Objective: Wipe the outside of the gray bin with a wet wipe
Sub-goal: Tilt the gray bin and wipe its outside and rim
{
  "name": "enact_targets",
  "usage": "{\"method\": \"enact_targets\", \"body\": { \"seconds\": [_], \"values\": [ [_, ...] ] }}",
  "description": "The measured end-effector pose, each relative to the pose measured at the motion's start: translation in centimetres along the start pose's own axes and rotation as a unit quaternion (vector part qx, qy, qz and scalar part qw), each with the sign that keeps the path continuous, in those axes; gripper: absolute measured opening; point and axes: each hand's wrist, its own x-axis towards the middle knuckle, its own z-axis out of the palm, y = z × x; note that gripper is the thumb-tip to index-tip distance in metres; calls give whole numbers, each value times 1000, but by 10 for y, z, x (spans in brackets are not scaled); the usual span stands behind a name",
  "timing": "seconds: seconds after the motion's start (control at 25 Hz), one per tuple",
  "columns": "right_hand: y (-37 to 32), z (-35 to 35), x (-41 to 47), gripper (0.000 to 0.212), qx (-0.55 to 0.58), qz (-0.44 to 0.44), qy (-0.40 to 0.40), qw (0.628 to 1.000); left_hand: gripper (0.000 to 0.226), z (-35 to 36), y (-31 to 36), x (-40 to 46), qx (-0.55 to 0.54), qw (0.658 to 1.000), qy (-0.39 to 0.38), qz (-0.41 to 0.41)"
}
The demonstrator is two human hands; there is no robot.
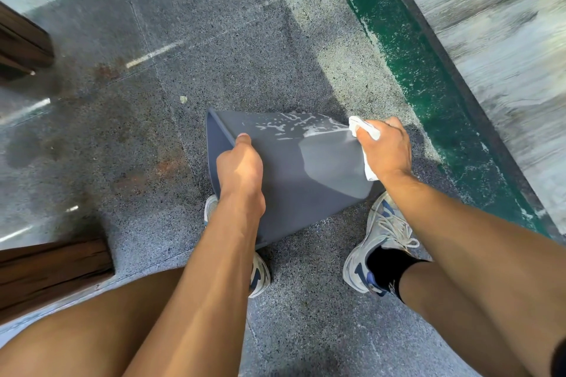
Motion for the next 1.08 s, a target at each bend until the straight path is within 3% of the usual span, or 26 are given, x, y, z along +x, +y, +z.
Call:
{"method": "enact_targets", "body": {
  "seconds": [0.12, 0.4, 0.64, 0.8, 0.88, 0.96, 1.08],
  "values": [
    [11, 2, 4, 42, 1, 21, 1, 1000, 34, -2, 0, 1, 14, 1000, -6, 4],
    [24, 2, 8, 38, -9, 30, -14, 999, 24, -3, 2, 7, 42, 999, -22, 22],
    [45, 4, -1, 29, 6, 110, -73, 991, 54, -7, 4, 17, 57, 997, -44, 40],
    [60, 7, -12, 41, 22, 211, -28, 977, 56, -10, 9, 27, 68, 994, -73, 39],
    [63, 0, -18, 51, 46, 250, -7, 967, 47, -12, 9, 27, 56, 993, -103, 29],
    [63, -7, -21, 48, 73, 270, 29, 960, 36, -13, 8, 24, 26, 990, -135, 12],
    [48, -16, -35, 44, 94, 270, 86, 954, 59, -13, 8, 21, 31, 987, -157, 1]
  ]
}}
